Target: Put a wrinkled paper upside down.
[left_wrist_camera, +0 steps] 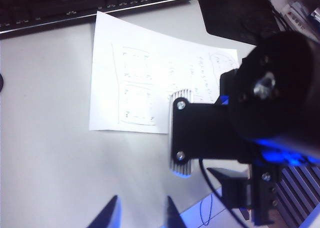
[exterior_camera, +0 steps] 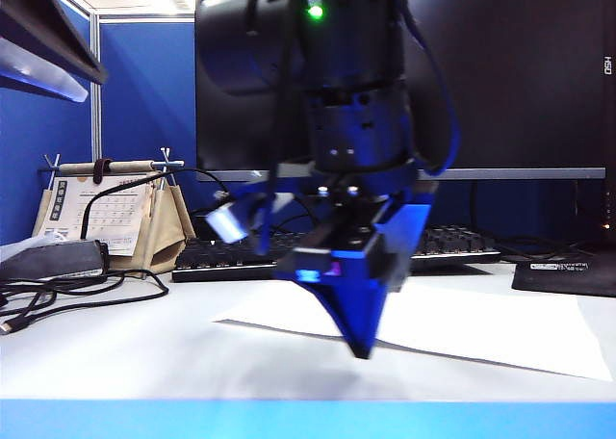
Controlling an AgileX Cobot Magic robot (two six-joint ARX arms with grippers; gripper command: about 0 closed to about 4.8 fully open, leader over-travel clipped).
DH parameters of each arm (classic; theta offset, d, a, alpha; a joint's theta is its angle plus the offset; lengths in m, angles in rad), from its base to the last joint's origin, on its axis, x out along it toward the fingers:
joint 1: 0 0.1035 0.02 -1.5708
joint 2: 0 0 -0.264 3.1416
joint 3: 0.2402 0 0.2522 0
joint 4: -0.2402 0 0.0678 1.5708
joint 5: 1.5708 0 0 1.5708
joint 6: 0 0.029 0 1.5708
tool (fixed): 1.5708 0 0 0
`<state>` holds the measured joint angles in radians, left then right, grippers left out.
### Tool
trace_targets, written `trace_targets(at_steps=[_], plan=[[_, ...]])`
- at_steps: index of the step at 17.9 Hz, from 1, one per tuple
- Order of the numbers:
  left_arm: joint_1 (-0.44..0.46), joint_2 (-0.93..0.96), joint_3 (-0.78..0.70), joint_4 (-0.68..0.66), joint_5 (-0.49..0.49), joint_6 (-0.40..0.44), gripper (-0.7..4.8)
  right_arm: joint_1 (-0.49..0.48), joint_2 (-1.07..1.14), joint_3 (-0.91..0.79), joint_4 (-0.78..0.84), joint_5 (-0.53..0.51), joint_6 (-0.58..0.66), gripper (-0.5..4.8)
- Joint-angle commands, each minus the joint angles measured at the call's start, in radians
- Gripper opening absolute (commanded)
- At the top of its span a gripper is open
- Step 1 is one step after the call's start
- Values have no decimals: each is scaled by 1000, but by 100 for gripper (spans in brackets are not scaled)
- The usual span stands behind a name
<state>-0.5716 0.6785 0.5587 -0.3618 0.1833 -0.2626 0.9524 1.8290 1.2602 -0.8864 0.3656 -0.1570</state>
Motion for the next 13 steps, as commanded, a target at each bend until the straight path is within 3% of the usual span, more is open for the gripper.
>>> trace_targets(at_steps=[1, 6, 13], plan=[[1, -2, 5, 13, 5, 1, 120, -3, -1, 3, 59, -10, 15, 418], [1, -2, 5, 13, 5, 1, 120, -20, 29, 3, 106, -54, 14, 418], [1, -2, 5, 29, 20, 1, 120, -77, 129, 3, 36, -49, 15, 418]])
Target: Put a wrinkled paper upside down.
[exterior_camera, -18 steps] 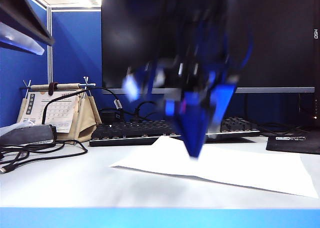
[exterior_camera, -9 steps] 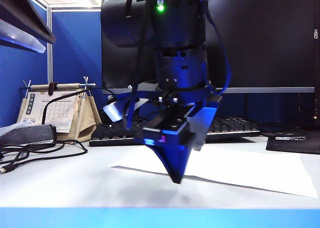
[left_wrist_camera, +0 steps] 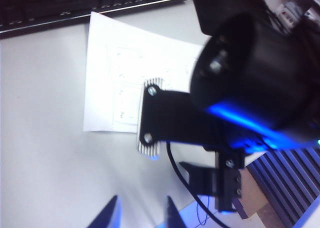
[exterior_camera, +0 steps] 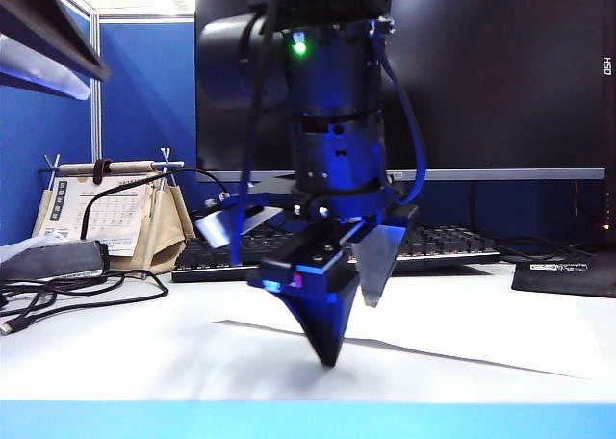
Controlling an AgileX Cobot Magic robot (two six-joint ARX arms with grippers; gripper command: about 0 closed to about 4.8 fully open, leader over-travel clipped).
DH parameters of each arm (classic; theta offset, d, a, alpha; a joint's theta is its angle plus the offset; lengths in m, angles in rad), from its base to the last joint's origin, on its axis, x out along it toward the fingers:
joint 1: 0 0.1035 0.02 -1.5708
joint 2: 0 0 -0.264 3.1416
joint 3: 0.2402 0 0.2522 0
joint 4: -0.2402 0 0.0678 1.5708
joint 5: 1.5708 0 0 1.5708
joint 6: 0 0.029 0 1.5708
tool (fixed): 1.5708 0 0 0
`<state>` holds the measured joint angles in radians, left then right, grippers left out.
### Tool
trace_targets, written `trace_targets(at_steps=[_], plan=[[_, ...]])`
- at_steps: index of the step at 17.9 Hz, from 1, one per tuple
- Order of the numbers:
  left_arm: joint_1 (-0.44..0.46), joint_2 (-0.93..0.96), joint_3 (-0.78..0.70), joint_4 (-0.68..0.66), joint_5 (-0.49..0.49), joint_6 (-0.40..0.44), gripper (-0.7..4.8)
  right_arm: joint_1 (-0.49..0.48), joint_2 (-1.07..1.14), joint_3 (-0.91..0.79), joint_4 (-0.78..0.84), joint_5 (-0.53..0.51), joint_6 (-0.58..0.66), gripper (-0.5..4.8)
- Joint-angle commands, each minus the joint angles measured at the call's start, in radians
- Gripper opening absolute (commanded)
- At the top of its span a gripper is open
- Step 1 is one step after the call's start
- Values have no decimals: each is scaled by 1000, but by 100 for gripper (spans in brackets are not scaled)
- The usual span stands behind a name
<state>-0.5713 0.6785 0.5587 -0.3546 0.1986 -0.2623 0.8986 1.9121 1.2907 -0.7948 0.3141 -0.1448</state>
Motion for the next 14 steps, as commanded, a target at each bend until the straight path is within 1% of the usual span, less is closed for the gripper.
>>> trace_targets(at_steps=[1, 4, 6, 8, 12, 13, 14], plan=[[0, -2, 5, 27, 5, 1, 120, -39, 45, -28, -72, 9, 6, 418], [0, -2, 5, 64, 5, 1, 120, -91, 45, -28, -138, 9, 14, 418], [0, -2, 5, 66, 4, 1, 120, -117, 45, -28, -158, 9, 14, 418], [0, -2, 5, 66, 4, 1, 120, -142, 45, -28, -141, 8, 14, 418], [0, -2, 5, 66, 5, 3, 120, -154, 45, -28, -78, 9, 14, 416], [0, -2, 5, 66, 5, 4, 120, -154, 45, -28, -51, 8, 13, 382], [0, -2, 5, 68, 5, 4, 120, -154, 47, -28, -22, -3, 8, 361]])
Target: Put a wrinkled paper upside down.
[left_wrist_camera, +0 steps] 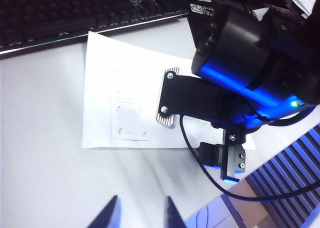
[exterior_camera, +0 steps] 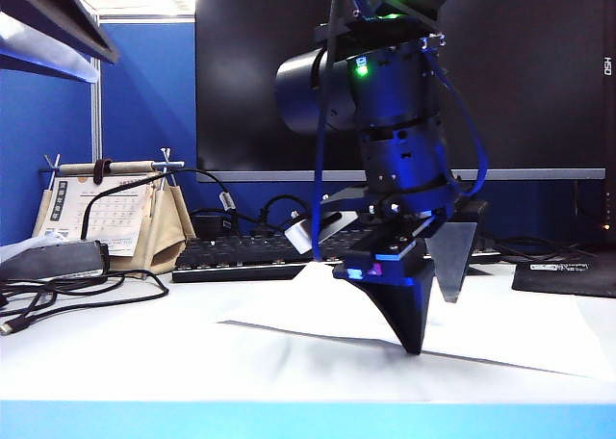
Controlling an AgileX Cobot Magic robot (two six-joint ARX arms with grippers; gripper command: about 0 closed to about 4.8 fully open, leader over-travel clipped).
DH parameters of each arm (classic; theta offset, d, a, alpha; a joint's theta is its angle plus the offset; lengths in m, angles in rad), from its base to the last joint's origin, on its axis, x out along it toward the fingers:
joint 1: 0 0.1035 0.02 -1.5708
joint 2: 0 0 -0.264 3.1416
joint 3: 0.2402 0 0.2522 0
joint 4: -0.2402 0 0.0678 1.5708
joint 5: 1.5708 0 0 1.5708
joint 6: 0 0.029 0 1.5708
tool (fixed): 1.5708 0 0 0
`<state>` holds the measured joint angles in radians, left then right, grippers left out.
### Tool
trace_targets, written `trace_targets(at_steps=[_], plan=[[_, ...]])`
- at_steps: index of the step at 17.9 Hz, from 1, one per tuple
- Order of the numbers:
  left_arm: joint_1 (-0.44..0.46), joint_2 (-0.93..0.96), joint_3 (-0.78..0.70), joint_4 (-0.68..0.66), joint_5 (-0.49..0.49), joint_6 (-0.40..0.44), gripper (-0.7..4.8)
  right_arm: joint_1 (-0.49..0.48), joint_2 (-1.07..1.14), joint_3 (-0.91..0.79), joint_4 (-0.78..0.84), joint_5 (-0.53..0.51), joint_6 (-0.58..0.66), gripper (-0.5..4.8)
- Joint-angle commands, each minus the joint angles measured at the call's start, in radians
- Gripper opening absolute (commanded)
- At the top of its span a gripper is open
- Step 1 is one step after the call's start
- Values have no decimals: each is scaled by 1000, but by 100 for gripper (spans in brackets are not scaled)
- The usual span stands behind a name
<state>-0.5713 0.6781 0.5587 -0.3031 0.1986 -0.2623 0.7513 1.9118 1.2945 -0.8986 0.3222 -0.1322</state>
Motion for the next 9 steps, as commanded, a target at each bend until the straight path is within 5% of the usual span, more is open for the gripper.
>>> trace_targets(at_steps=[1, 6, 9], plan=[[0, -2, 5, 16, 7, 4, 120, -7, 50, -32, 93, -11, -8, 358], [0, -5, 5, 14, 9, 4, 120, -31, 84, -33, 115, -82, -22, 295], [0, -10, 18, 13, 27, 4, 120, -45, 127, -33, 119, -94, -31, 155]])
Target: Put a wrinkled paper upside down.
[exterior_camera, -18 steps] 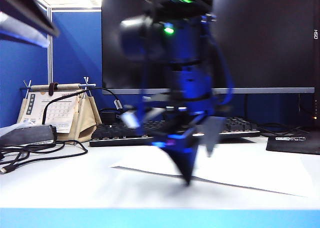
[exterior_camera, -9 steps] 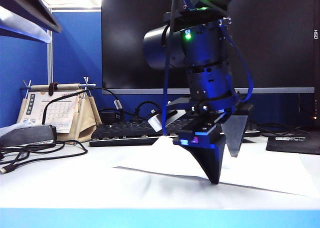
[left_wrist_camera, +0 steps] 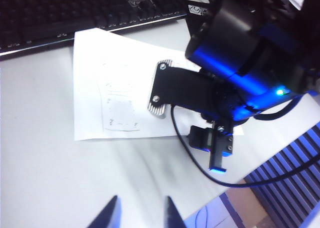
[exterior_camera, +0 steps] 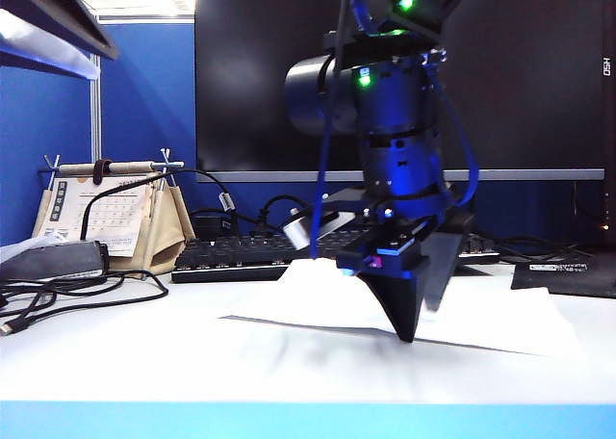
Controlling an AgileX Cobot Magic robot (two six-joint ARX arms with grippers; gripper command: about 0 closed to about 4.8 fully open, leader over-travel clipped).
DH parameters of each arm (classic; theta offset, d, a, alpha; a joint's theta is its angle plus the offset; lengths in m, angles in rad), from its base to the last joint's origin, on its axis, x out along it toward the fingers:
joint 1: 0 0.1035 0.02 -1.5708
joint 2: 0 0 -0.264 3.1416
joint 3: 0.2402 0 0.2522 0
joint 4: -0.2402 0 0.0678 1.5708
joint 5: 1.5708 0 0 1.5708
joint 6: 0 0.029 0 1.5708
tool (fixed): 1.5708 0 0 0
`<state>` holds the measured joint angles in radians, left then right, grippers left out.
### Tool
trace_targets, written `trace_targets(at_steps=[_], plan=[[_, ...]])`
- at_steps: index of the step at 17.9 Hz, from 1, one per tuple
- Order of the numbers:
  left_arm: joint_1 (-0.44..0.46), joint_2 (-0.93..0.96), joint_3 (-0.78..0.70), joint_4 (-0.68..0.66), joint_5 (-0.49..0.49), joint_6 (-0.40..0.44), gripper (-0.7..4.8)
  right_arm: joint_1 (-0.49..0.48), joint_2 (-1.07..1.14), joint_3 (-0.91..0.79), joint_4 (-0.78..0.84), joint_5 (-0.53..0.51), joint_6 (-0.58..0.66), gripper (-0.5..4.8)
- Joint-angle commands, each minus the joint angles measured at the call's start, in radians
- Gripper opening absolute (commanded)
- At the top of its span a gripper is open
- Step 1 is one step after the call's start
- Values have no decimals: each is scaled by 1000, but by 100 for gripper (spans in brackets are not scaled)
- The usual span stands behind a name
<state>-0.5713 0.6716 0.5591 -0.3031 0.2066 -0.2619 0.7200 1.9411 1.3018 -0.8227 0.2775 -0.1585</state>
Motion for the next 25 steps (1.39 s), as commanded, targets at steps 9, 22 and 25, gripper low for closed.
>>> trace_targets(at_steps=[9, 22, 25], plan=[[0, -8, 35, 12, 19, 27, 120, -13, 109, -40, 61, -71, -7, -7], [0, -8, 35, 14, 15, 53, 120, 8, -337, -39, 34, -186, 63, -7], [0, -8, 35, 34, 15, 53, 120, 41, -426, 2, 13, -281, 114, -8]])
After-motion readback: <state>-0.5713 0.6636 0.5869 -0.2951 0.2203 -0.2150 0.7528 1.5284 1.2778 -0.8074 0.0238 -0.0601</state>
